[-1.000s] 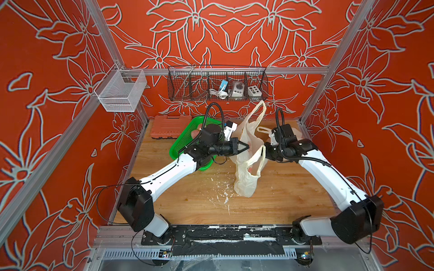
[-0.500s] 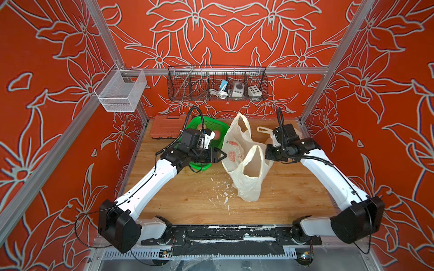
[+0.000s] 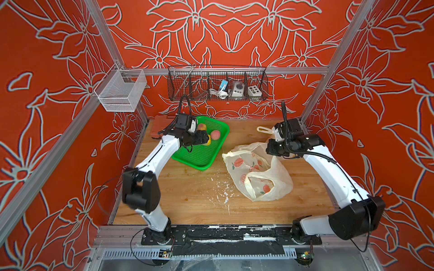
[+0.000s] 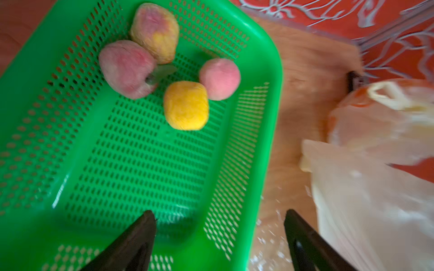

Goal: Place the peach into a plastic bag & tie a knot
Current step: Pick up the peach from the basket.

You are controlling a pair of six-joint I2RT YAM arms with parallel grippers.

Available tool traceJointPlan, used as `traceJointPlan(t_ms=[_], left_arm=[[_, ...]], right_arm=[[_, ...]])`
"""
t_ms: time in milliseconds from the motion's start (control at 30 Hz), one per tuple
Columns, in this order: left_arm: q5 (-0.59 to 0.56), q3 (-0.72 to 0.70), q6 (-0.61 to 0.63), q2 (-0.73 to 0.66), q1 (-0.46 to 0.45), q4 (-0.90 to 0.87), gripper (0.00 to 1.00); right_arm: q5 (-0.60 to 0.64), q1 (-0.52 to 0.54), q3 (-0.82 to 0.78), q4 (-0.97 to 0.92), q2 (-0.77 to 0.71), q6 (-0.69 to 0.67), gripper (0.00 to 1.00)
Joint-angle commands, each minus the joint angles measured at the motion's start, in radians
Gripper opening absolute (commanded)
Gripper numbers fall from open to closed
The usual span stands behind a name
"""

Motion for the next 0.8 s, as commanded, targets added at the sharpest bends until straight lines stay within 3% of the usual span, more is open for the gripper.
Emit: traceJointPlan(t_ms=[0, 300, 500, 667, 767], left_arm=[[-0.15, 0.135, 0.076, 0.134, -0.02, -0.043, 0.88], [-0.196, 0.322, 0.103, 0.374, -0.052, -0.04, 0.85], [-0.291, 0.36, 0.139, 0.458, -0.054, -0.016, 0.72], [-0.28, 0.365, 0.168, 0.473, -0.051, -0.008, 0.6], [-0.228, 0.35, 0.161, 0.446, -0.042, -0.026, 0.39]], right_arm=[[-0.044, -0.001, 0.032, 0.011, 0.014, -0.002, 0.0], [-0.1, 0.0, 0.053, 0.028, 0.056, 0.017, 0.0], [-0.119, 0.0, 0.067, 0.034, 0.07, 0.032, 0.0], [-0.121, 0.0, 0.064, 0.04, 0.067, 0.041, 0.0], [-0.12, 0.0, 0.055, 0.052, 0.061, 0.05, 0.0]])
